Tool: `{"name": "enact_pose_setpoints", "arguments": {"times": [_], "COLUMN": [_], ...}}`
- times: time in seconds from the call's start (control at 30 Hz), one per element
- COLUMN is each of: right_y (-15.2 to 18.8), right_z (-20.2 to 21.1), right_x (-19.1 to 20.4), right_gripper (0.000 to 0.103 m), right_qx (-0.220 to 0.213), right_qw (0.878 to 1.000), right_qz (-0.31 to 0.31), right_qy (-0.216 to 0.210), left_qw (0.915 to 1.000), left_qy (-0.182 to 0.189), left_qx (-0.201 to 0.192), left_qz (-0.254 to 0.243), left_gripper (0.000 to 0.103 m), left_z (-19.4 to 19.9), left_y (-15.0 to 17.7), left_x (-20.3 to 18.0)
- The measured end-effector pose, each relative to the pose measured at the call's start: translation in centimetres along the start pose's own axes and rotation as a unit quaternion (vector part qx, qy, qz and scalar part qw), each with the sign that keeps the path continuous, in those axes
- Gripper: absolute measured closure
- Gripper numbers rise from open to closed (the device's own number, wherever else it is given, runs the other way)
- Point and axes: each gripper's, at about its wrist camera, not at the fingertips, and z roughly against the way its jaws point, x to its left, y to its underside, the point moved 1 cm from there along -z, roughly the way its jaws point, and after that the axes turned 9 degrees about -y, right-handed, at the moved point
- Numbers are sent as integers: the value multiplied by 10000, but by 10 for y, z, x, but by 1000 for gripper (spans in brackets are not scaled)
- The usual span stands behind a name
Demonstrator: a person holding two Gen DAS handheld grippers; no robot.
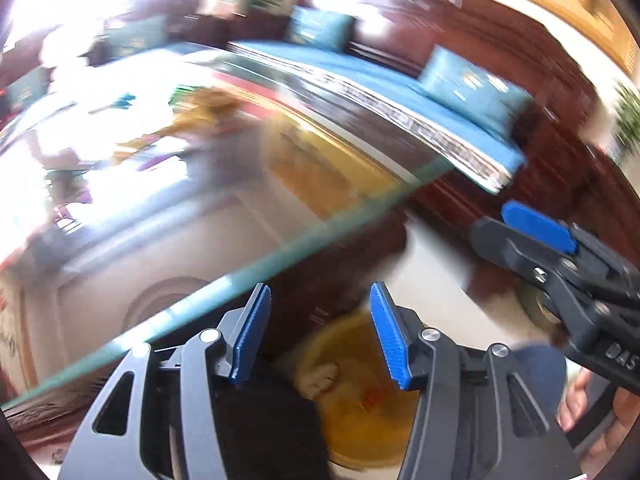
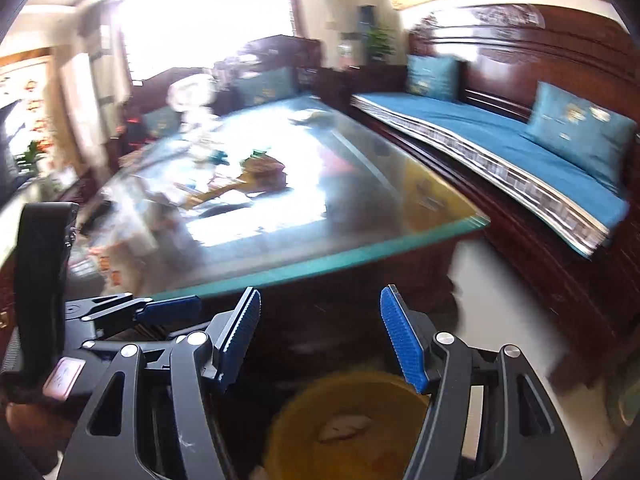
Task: Collect trash
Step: 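Move both tools back over the table toward the white paper and yellow wrapper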
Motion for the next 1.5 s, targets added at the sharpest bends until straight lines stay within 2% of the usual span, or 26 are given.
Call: {"name": "enact_pose_setpoints", "arguments": {"times": [0.2, 0.4, 0.5, 0.57, 0.73, 0.8, 1.03, 1.23, 1.5], "right_y": [-40, -63, -72, -78, -89, -92, -103, -123, -135], "right_z": [-58, -109, -129, -139, -156, -162, -187, -218, -239], "right_x": [42, 70, 78, 81, 85, 87, 89, 85, 89], "right_gripper": [42, 42, 42, 42, 42, 42, 43, 43, 43], "right_qx": [98, 366, 448, 471, 484, 511, 627, 849, 955], "right_qw": [9983, 9949, 9935, 9927, 9914, 9908, 9887, 9868, 9847], "right_qz": [425, 665, 757, 766, 820, 849, 949, 756, 807], "right_qy": [-398, -660, -729, -801, -898, -926, -979, -1156, -1210], "left_qw": [9931, 9828, 9781, 9730, 9514, 9475, 9490, 9547, 9509], "left_qy": [-779, -1119, -1246, -1371, -1832, -1924, -1941, -1963, -2180], "left_qx": [-360, -397, -420, -468, -622, -589, -373, -239, -168], "left_qz": [793, 1416, 1611, 1796, 2397, 2487, 2456, 2224, 2191], "left_gripper": [48, 47, 46, 44, 42, 42, 42, 42, 42], "left_z": [10, 4, -3, -8, -20, -30, -55, -62, -66], "left_y": [-25, -45, -55, -65, -90, -100, -104, -111, -118], "left_x": [80, 148, 169, 185, 221, 228, 234, 234, 241]}}
